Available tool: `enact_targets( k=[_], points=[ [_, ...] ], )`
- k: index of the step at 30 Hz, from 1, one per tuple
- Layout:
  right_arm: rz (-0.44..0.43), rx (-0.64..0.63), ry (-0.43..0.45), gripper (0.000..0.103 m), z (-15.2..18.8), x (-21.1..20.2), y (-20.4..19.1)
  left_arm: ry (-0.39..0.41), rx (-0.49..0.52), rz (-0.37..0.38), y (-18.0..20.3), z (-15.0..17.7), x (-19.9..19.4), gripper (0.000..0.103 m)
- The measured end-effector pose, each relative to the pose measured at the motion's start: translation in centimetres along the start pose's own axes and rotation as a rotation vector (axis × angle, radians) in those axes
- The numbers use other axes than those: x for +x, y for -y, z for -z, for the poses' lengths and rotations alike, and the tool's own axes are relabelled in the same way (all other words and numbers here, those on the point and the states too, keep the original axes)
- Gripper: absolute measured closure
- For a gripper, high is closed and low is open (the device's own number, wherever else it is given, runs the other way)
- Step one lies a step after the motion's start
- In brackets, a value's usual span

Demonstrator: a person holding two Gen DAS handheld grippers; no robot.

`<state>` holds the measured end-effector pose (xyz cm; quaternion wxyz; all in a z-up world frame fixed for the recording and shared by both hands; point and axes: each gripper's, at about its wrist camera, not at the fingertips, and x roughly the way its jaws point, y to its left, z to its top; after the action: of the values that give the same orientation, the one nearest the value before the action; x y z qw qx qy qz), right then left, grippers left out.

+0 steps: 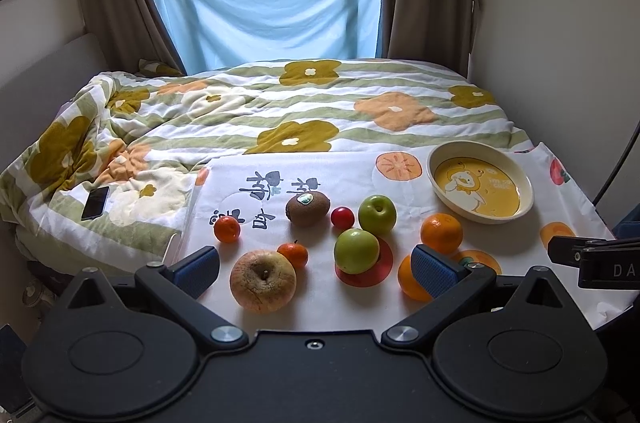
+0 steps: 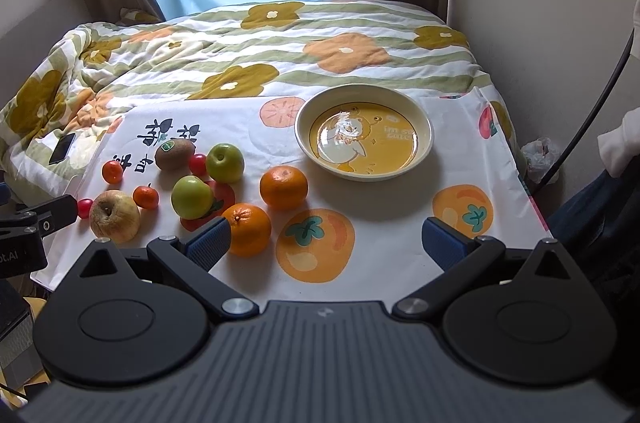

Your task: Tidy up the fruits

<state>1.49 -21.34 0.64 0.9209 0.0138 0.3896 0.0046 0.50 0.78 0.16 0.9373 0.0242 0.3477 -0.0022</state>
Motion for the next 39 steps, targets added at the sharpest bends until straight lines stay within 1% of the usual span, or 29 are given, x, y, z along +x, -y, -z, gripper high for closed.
enact_targets(
  k=[39],
  points=[
    [-0.004, 0.003, -0.007, 0.000, -0.14, 0.39, 0.11, -0.003, 0.001, -0.002, 0.11, -0.16, 0.06, 0.000]
  ],
)
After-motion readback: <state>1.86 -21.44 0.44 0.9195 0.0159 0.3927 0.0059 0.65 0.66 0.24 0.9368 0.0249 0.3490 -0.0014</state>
